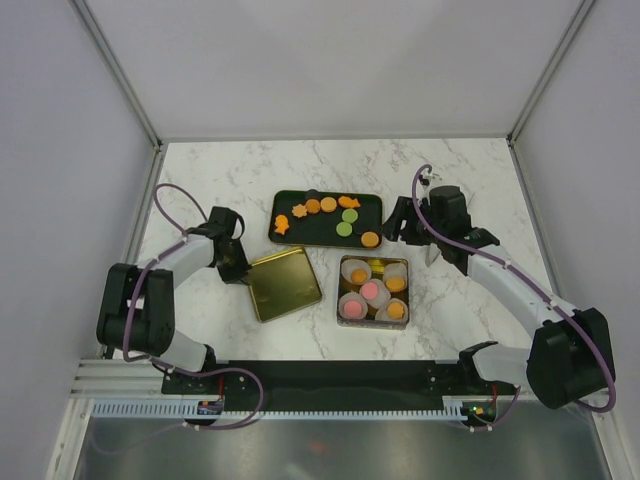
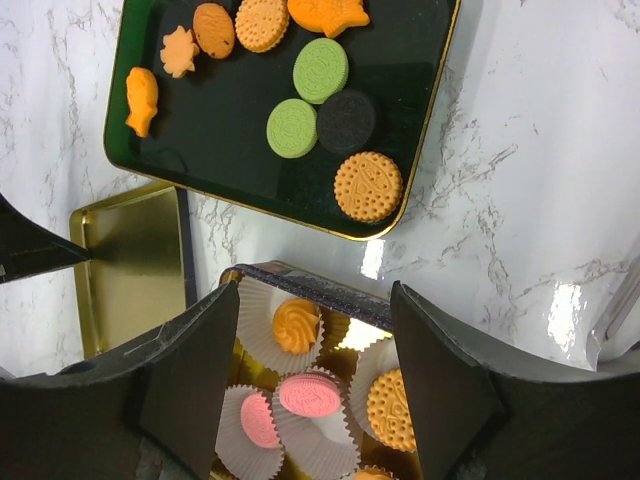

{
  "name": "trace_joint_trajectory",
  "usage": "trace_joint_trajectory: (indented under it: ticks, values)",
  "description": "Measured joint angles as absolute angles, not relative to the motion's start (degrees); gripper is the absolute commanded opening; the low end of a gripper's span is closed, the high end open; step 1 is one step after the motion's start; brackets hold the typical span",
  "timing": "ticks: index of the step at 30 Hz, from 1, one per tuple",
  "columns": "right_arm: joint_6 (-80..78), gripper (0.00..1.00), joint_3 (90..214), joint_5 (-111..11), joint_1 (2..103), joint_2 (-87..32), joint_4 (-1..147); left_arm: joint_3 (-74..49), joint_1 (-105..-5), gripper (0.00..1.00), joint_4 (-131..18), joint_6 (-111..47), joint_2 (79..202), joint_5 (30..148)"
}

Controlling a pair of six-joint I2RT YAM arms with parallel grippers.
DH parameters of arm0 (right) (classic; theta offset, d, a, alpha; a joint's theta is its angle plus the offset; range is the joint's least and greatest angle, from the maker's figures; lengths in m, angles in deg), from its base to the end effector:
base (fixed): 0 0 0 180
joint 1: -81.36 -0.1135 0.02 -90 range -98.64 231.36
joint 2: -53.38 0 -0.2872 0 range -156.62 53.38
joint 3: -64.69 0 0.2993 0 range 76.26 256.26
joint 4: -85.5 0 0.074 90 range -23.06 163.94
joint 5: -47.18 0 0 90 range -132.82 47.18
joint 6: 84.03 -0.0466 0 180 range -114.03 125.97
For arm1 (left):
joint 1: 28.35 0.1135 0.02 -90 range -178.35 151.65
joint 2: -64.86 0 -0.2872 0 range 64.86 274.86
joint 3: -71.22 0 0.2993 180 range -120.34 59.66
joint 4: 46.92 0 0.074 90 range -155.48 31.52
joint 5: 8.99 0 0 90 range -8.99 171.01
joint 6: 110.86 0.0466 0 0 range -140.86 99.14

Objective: Pack the cookies

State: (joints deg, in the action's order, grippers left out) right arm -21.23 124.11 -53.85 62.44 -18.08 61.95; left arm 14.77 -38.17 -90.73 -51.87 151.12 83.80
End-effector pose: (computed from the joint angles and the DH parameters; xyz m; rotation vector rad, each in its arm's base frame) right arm 0.2987 0.1118 0.2537 0.0512 2.2572 0.6544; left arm 0.2902 -0.0525 0.1356 -0.5202 2.8358 -0.2105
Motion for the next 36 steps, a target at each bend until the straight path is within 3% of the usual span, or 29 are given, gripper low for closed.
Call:
trace_joint_trajectory:
  ticks: [17, 36]
  values:
    - [-20.8, 0.70, 125.2, -56.7, 58.6, -21.2, 62.6, 8.2, -38.4, 0.02, -98.8, -44.8, 150.8, 86.5]
    - [-24.6, 0.70, 137.0, -68.5, 46.2, -36.0, 66.8, -2.5, -42.5, 0.02, -106.1, -43.7, 134.7, 93.7]
